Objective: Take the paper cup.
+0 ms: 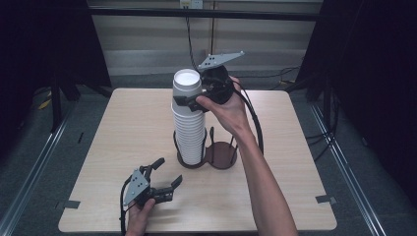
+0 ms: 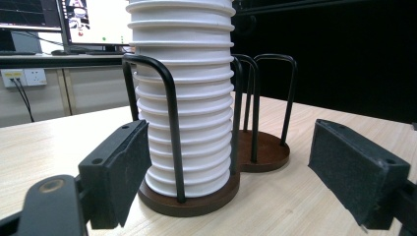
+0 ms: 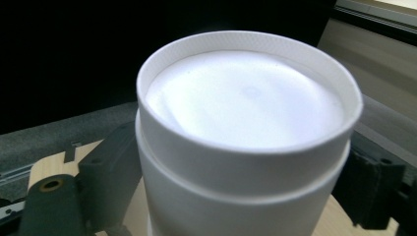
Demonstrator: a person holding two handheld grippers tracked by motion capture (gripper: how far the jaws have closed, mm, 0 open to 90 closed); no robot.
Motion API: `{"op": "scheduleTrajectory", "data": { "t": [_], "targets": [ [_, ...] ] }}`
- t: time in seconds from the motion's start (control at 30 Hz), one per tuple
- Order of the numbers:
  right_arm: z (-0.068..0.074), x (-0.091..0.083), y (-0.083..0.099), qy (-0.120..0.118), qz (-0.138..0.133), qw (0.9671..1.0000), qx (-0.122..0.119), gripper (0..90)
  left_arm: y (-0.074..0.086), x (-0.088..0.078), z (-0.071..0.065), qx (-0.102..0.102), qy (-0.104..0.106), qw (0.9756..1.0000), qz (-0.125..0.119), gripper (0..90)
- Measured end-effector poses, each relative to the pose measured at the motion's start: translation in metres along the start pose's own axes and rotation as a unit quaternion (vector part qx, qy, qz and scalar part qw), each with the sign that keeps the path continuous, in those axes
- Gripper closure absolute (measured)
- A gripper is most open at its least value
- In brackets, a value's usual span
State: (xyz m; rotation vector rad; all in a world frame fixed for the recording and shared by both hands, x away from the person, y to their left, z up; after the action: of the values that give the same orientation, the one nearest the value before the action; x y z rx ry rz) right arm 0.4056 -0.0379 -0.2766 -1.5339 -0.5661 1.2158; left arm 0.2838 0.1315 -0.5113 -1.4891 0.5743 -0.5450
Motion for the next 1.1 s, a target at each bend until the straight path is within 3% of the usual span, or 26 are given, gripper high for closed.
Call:
{"op": "scheduleTrajectory", "data": {
  "t": [0.4,0.6,0.87,0.97,1.1],
  "targets": [
    [0.001,0.0,-0.003,0.006,0.008,0.9999,-0.009,18.4,0.0,0.0,0.0,0.0,0.0,1.0,0.0,15.7],
    [0.002,-0.007,-0.012,0.004,-0.015,0.9999,-0.008,18.7,0.0,0.0,0.0,0.0,0.0,1.0,0.0,15.7],
    [0.004,-0.011,-0.017,0.007,-0.025,0.9996,-0.01,19.3,0.0,0.0,0.0,0.0,0.0,1.0,0.0,15.7],
    [0.005,-0.018,-0.022,0.011,-0.054,0.9984,-0.013,19.8,0.0,0.0,0.0,0.0,0.0,1.0,0.0,15.8],
    [0.007,-0.022,-0.026,0.008,-0.071,0.9974,-0.013,20.1,0.0,0.0,0.0,0.0,0.0,1.0,0.0,15.8]
  ]
}}
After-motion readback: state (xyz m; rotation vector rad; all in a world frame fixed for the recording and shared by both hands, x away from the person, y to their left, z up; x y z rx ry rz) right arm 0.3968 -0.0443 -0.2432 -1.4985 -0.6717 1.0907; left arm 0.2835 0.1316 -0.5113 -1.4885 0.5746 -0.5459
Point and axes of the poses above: each handheld gripper's, and its own axes: x roughly forward along the jaws, y roughly out of its underside, z roughly to its left, the point moved 5 cm from there along x, roughly forward along the jaws, and after that the axes turned 7 degrees about -y, right-handed, at the moved point
